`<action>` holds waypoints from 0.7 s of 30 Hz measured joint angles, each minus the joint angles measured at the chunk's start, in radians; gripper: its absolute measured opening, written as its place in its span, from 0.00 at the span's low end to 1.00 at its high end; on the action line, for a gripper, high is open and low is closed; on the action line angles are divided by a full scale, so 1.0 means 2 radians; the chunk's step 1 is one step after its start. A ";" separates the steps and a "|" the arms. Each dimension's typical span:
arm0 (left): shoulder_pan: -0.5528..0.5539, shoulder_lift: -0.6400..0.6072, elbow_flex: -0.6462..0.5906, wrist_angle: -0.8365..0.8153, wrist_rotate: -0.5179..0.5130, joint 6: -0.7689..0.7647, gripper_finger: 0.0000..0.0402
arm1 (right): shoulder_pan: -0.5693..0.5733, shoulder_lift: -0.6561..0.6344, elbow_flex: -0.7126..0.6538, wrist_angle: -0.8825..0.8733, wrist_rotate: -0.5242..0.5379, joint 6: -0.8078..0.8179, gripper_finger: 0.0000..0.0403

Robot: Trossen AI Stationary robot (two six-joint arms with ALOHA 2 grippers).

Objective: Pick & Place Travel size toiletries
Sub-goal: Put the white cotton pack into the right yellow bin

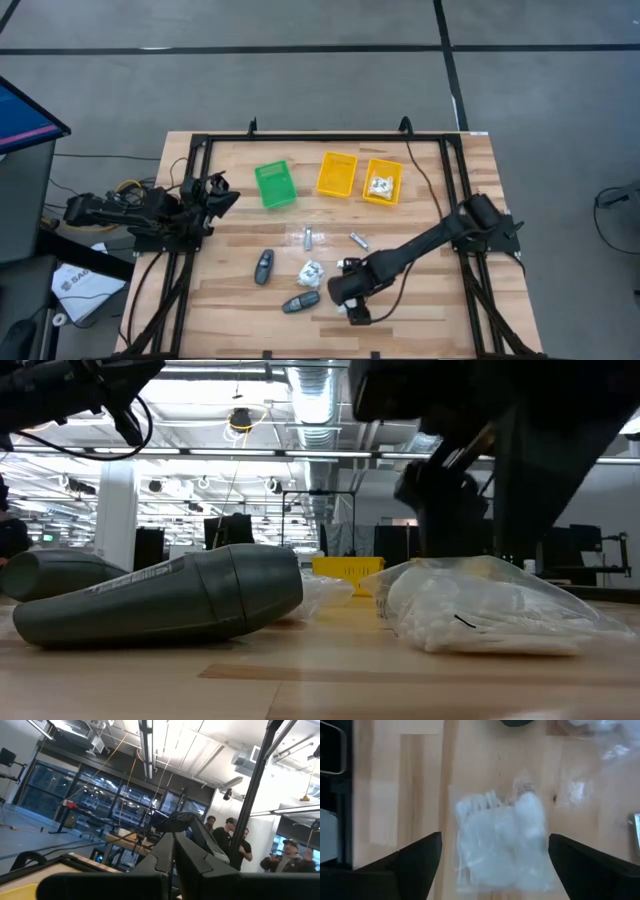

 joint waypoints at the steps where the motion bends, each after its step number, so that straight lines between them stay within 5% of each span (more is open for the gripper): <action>1: 0.000 0.000 0.000 -0.003 0.002 0.000 0.02 | 0.000 0.008 0.007 -0.010 0.002 0.000 0.85; 11: 0.000 0.001 0.000 -0.003 0.004 0.000 0.02 | 0.003 0.048 0.038 -0.073 0.026 0.035 0.69; 21: 0.000 0.001 0.000 -0.003 0.004 0.000 0.02 | 0.003 0.023 0.037 -0.079 0.031 0.027 0.34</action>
